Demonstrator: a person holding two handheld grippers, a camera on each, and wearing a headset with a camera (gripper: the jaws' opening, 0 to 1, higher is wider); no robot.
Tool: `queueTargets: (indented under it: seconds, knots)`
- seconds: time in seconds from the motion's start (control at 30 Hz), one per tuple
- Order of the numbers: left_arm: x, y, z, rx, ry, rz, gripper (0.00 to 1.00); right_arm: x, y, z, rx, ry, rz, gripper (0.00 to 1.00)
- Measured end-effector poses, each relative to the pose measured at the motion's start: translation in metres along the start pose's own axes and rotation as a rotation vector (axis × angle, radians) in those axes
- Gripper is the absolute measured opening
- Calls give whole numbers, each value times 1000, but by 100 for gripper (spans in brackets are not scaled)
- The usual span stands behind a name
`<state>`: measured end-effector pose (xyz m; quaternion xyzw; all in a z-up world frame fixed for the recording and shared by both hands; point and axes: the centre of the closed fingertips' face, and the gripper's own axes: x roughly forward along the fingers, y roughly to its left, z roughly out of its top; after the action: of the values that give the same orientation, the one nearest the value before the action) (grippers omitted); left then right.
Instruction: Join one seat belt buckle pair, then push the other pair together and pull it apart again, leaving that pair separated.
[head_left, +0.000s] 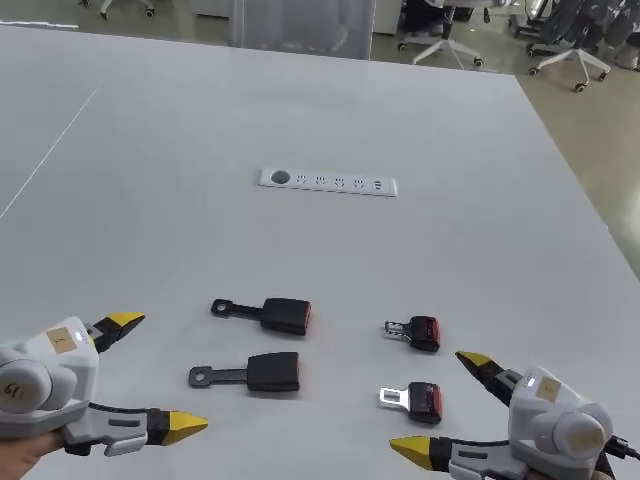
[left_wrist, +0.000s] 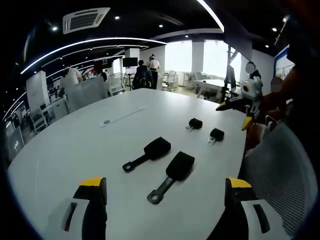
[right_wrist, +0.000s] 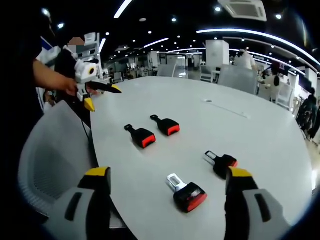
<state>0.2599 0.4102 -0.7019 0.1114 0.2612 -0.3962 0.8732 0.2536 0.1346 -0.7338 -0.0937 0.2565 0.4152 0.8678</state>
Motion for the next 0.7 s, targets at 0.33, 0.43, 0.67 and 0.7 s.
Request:
queueTargets:
  seconds: [0.33, 0.43, 0.67, 0.7]
  knots:
    - [18, -10, 1, 12, 17, -34, 100, 3, -5, -7, 8, 19, 25, 93]
    - [24, -10, 2, 12, 20, -42, 100, 4, -6, -10, 4, 33, 38, 92]
    - [37, -12, -1, 8, 35, -61, 99, 6, -12, -18, 7, 53, 64, 90]
    - [39, -11, -2, 8, 39, -63, 99, 7, -13, -20, 7, 57, 70, 89]
